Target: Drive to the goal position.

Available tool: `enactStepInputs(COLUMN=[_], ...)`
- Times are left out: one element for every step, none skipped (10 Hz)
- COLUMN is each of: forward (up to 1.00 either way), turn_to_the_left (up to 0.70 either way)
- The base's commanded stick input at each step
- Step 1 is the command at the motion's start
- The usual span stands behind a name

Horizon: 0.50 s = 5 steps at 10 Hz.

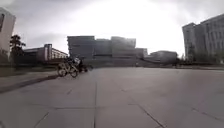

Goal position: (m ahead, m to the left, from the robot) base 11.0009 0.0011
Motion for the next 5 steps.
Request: enactStepInputs(forward=[0.85, 0.85, 0.85, 0.85, 0.85], turn_to_the_left=[0.00, 0.00, 0.00, 0.00, 0.00])
